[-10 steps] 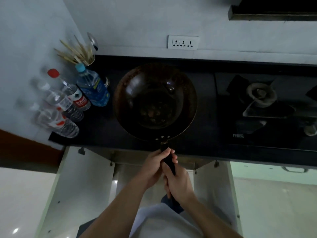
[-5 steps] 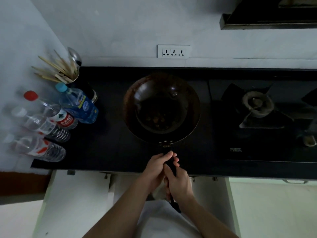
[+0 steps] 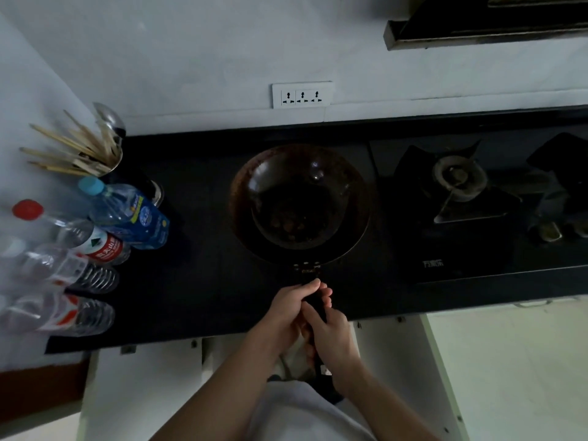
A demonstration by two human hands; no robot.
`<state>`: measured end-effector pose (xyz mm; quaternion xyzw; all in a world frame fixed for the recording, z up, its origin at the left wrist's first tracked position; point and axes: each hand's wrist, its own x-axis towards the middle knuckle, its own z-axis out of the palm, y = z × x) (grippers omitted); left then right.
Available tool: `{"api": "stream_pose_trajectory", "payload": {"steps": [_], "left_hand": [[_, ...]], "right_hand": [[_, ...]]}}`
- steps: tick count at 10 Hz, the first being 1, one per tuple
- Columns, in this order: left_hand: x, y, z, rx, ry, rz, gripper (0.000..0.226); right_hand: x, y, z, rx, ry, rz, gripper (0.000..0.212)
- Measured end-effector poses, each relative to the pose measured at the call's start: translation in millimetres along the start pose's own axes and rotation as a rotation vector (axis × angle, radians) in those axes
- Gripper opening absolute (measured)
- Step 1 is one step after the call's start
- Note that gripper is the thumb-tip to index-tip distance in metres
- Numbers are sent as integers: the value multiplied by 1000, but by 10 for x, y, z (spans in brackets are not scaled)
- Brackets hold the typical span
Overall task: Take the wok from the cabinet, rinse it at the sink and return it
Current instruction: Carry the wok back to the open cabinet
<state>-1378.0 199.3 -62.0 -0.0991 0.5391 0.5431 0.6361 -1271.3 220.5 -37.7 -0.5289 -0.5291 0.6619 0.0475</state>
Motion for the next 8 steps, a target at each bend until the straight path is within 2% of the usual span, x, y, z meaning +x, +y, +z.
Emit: {"api": "stream_pose_trajectory", "payload": {"steps": [5, 6, 7, 8], "left_hand": [[-114, 112, -255, 84, -93, -37, 34], [-150, 94, -247, 129, -56, -9, 34], [-171, 137, -207, 196, 32, 50, 22], [-236, 157, -259, 389, 143, 119, 16]], "right_hand": [[-37, -34, 273, 21, 22, 56, 28], [-3, -35, 233, 10, -14, 51, 27], [49, -23, 150, -64, -62, 51, 32], [102, -58, 55, -203, -44, 32, 36]]}}
